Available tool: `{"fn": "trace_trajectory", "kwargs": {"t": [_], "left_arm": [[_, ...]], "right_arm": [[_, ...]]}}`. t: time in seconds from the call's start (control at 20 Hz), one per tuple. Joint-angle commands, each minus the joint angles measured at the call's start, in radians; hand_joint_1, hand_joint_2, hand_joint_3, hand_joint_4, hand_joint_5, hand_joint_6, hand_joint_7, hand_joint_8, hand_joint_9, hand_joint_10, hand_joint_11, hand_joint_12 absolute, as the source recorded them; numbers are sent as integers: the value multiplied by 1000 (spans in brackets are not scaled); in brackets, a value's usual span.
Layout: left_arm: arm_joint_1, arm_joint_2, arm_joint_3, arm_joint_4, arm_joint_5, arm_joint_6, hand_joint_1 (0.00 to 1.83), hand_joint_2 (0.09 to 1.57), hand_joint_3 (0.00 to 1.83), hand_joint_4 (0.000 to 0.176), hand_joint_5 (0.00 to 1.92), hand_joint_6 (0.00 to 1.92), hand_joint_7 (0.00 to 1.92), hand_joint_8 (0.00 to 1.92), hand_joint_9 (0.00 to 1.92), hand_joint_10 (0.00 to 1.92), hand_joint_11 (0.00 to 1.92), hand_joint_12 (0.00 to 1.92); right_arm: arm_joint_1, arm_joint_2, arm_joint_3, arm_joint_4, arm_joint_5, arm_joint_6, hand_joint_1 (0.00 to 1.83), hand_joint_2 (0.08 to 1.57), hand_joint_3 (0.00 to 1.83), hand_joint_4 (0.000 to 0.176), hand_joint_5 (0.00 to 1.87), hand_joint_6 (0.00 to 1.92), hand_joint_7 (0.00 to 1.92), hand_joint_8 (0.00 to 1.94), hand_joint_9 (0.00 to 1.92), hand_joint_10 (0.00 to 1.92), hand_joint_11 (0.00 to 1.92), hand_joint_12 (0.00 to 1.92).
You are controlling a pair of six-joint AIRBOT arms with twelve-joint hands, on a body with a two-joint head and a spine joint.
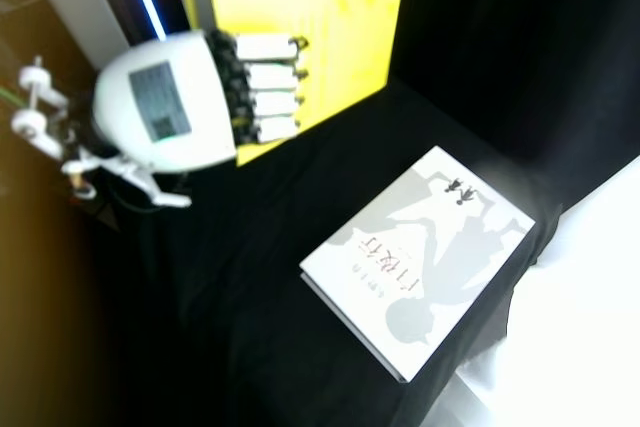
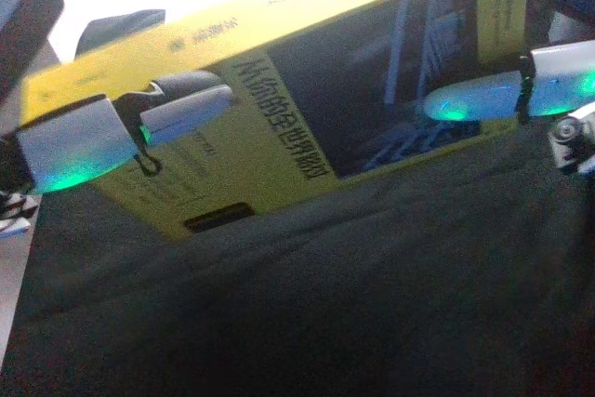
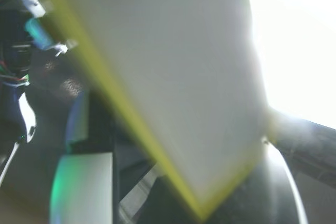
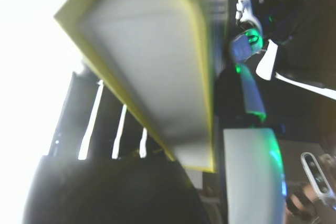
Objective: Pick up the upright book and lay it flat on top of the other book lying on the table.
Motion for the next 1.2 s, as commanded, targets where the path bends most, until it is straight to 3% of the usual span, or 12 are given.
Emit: {"fn": "trace_trajectory", "kwargs": {"t": [0.0,0.2,0.35,0.4,0.55,0.6,0.75,0.8,0.85,0.9,0.95,1.15], "left_arm": [[-2,8,-4,16,-113,-3,701,934,0,162,2,3,2,6,1,21,0,73],[57,37,-17,-31,-116,-3,713,999,14,175,0,0,0,0,0,0,0,0],[105,56,-34,-64,-128,-3,610,969,0,174,0,0,0,0,0,0,0,0],[126,57,-39,-74,-142,-3,593,966,0,176,0,0,0,0,0,0,0,0],[169,51,-52,-92,-160,-3,607,981,4,175,0,0,0,0,0,0,0,0],[180,45,-53,-99,-163,-3,577,974,1,176,0,0,0,0,0,0,0,0],[197,31,-54,-105,-164,-3,582,992,8,176,0,0,0,0,0,0,0,0],[202,22,-53,-109,-160,-3,521,993,8,144,0,0,0,0,0,0,0,0],[205,15,-51,-111,-156,-3,464,992,7,134,0,0,0,0,0,0,0,0],[207,8,-47,-112,-147,-3,497,1019,18,145,0,0,0,0,0,0,0,0],[208,-1,-40,-114,-136,-3,548,1033,20,175,0,0,0,0,0,0,0,0],[208,-16,-24,-113,-132,-3,544,1045,20,159,0,0,0,0,0,0,0,0]], "right_arm": [[11,2,0,82,120,15,1259,1143,0,0,806,1099,1062,1073,1084,1132,951,1617],[11,30,0,100,124,14,1245,1182,4,0,758,1103,960,1299,1092,1348,1009,1707],[12,65,-1,142,128,-19,1251,1167,0,0,785,1064,998,1243,1052,1368,835,1799],[12,75,0,162,128,-41,1339,1180,3,0,700,1152,922,1176,890,1442,775,1787],[54,89,4,209,124,-126,1213,1212,16,0,761,1304,810,1392,1129,1875,1070,1919],[86,86,9,210,116,-150,1203,1226,20,0,736,1346,786,1420,1144,1832,1168,1921],[152,52,38,212,88,-196,1191,1270,11,0,608,1300,815,1566,1087,1661,1098,1921],[174,27,68,212,81,-196,1187,1279,8,0,573,1358,823,1537,997,1593,927,1921],[190,15,83,212,73,-199,1177,1291,7,0,538,1443,814,1514,876,1538,748,1921],[222,7,92,212,55,-240,1144,1309,6,0,512,1542,782,1483,766,1468,598,1914],[270,0,92,198,8,-295,1183,1284,0,0,528,1478,843,1413,870,1403,702,1835],[359,-20,109,134,-64,-373,1186,1291,0,0,531,1396,823,1508,951,1561,813,1887]]}}
